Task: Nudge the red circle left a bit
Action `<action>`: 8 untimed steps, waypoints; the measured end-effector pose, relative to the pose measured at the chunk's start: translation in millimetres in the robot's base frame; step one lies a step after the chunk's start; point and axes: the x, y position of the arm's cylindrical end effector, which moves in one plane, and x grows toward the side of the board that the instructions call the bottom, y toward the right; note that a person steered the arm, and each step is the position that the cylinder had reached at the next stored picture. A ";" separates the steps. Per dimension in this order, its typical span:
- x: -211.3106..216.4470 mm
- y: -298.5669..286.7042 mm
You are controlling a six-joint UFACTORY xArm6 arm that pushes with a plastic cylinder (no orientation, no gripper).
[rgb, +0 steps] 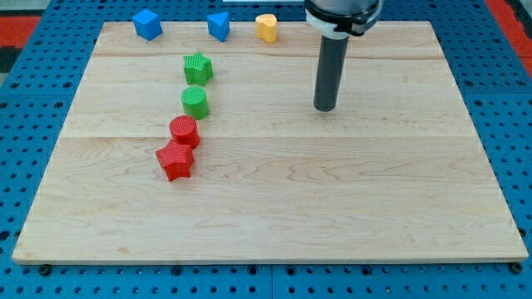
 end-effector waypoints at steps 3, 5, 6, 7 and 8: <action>-7.3 0.8; -0.7 -35.7; -0.6 -51.0; 14.2 -81.6; 33.9 -122.7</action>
